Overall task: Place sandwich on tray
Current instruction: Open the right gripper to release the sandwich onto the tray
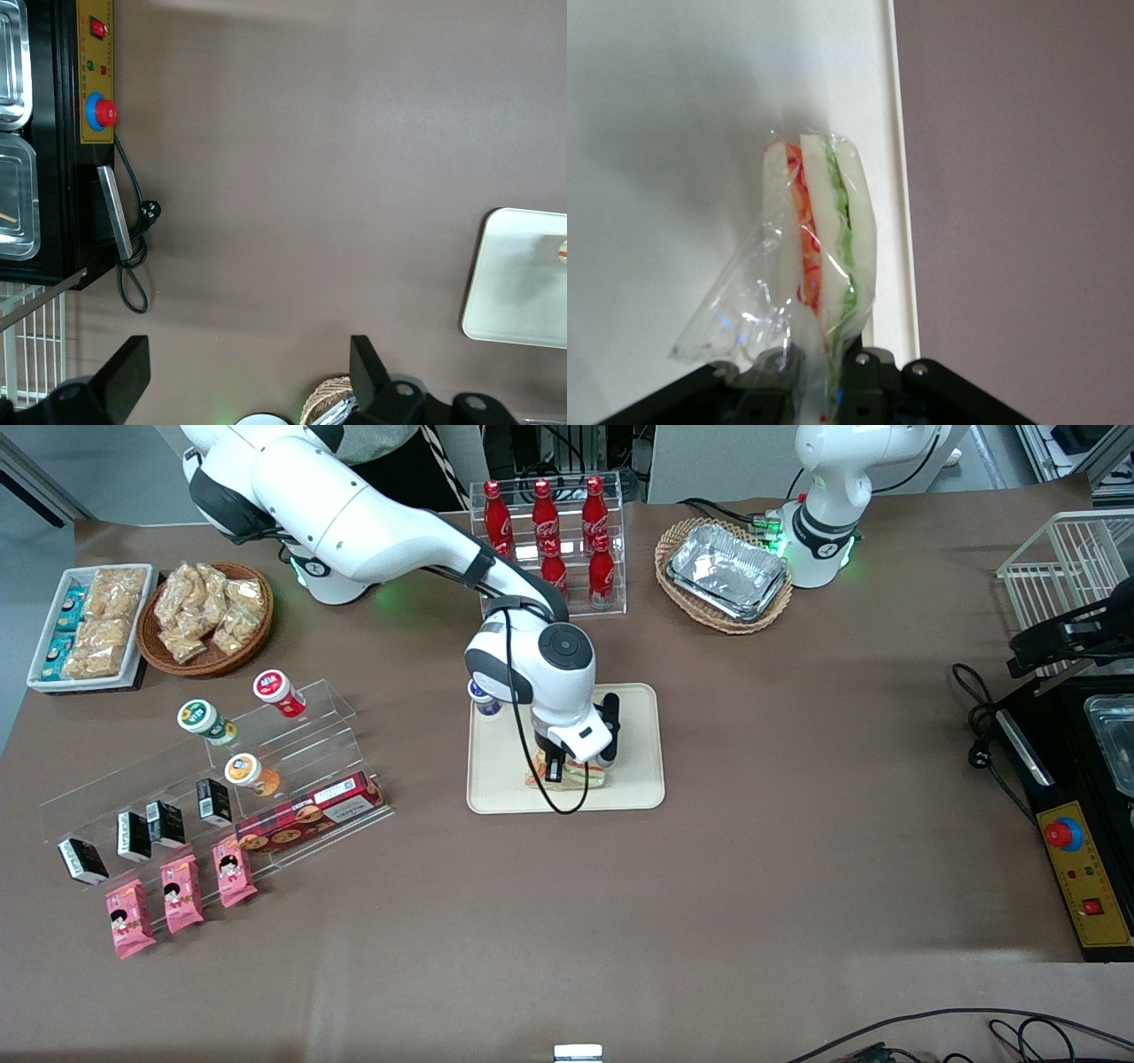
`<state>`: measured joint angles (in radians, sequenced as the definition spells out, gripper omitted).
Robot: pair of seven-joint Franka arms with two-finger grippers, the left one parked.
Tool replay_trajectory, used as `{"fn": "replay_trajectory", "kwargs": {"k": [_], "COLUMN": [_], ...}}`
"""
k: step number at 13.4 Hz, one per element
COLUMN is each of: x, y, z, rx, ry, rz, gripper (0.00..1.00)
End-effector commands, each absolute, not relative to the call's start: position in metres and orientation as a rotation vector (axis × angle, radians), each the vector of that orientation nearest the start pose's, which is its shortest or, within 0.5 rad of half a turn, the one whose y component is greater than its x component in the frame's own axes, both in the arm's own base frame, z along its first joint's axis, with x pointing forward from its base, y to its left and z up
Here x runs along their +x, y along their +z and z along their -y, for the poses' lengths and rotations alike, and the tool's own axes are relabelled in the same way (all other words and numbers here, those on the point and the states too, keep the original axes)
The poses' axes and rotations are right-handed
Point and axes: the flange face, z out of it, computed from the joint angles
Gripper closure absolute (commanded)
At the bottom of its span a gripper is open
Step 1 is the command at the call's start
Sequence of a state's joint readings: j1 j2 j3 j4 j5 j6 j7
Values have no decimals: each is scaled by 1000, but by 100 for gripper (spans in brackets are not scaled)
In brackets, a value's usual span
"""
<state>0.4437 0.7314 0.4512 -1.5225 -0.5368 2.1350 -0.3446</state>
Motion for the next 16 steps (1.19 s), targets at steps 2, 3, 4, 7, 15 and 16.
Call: {"fn": "replay_trajectory", "kwargs": {"k": [2, 3, 4, 7, 15, 16], "x": [495, 495, 494, 494, 495, 490], "y": [242, 241, 241, 233, 227, 226], "z": [-504, -504, -505, -507, -510, -514], "rx": [-2487, -2488, -2485, -2515, -2498, -2489], "ry": [-45, -47, -48, -63, -115, -116], "rz": [2242, 2251, 2255, 2203, 2224, 2233], "gripper": [84, 84, 84, 73, 35, 19]}}
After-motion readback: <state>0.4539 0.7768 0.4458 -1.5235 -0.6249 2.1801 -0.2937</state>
